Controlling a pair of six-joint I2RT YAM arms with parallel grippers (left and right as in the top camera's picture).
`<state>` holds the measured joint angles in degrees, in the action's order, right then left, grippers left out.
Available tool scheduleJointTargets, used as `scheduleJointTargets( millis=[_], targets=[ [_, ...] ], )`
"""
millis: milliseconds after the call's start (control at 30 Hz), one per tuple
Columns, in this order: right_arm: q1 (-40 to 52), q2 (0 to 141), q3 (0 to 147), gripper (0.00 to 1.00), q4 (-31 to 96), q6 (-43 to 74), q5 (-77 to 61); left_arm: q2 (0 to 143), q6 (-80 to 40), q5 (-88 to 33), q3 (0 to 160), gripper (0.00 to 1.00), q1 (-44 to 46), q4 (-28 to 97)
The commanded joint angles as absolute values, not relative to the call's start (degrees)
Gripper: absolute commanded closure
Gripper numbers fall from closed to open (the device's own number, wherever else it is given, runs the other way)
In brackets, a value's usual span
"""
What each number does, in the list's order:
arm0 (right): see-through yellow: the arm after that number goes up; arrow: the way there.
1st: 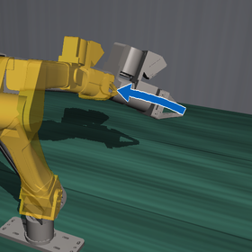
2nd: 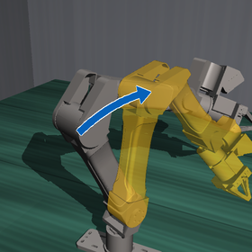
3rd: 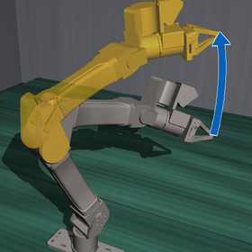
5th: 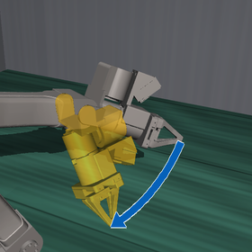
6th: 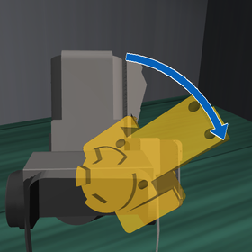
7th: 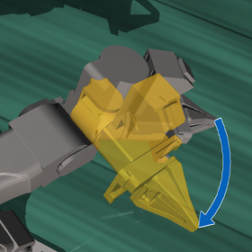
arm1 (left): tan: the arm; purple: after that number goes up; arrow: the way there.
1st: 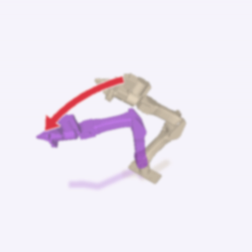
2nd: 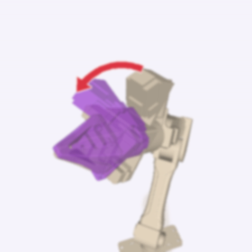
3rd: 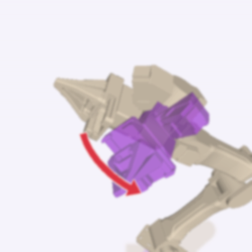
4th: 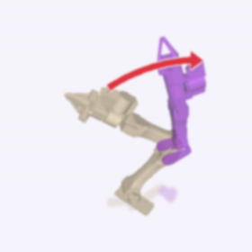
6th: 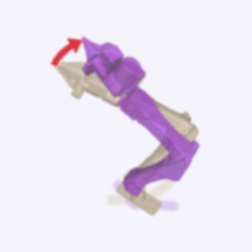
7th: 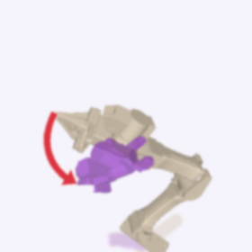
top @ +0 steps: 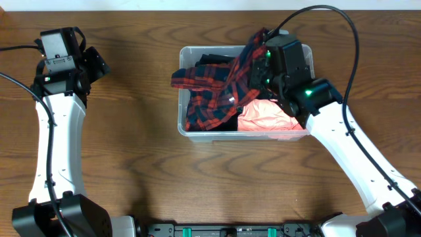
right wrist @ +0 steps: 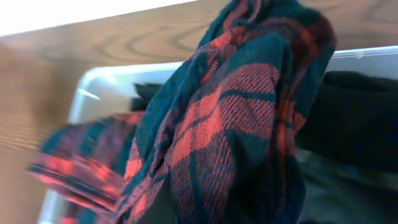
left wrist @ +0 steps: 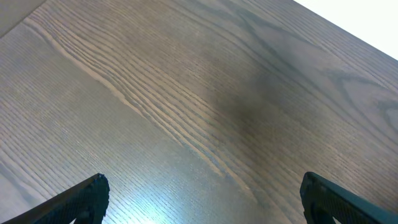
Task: Pack container
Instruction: 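Lower the plaid shirt onto the bin's clothes and release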
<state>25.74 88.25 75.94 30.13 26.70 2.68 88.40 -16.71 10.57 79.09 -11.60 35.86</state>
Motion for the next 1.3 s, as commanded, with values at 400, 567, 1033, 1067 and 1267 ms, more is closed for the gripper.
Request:
scheduleJointTargets(
  millis=[400, 567, 1033, 1067, 1267],
  targets=[
    [24.7, 87.9, 69.5, 0.99, 30.7, 15.1, 11.2, 88.1, -16.6, 11.2, 79.2, 0.02, -11.8, 36.0],
    [22.6, 87.9, 68.6, 0.99, 31.0, 14.0, 11.2, 88.1, -16.6, 11.2, 79.2, 0.02, -11.8, 36.0],
    [17.7, 87.9, 68.6, 0.99, 37.4, 14.1, 11.3, 88.1, -16.6, 11.2, 79.2, 0.02, -11.8, 36.0],
    [17.7, 87.9, 68.6, 0.99, 38.2, 14.1, 10.9, 88.1, -16.6, 11.2, 79.2, 0.02, -11.8, 36.0],
    [17.8, 87.9, 68.6, 0.98, 44.2, 14.1, 8.1, 88.1, -16.6, 11.2, 79.2, 0.02, -11.8, 36.0]
  ],
)
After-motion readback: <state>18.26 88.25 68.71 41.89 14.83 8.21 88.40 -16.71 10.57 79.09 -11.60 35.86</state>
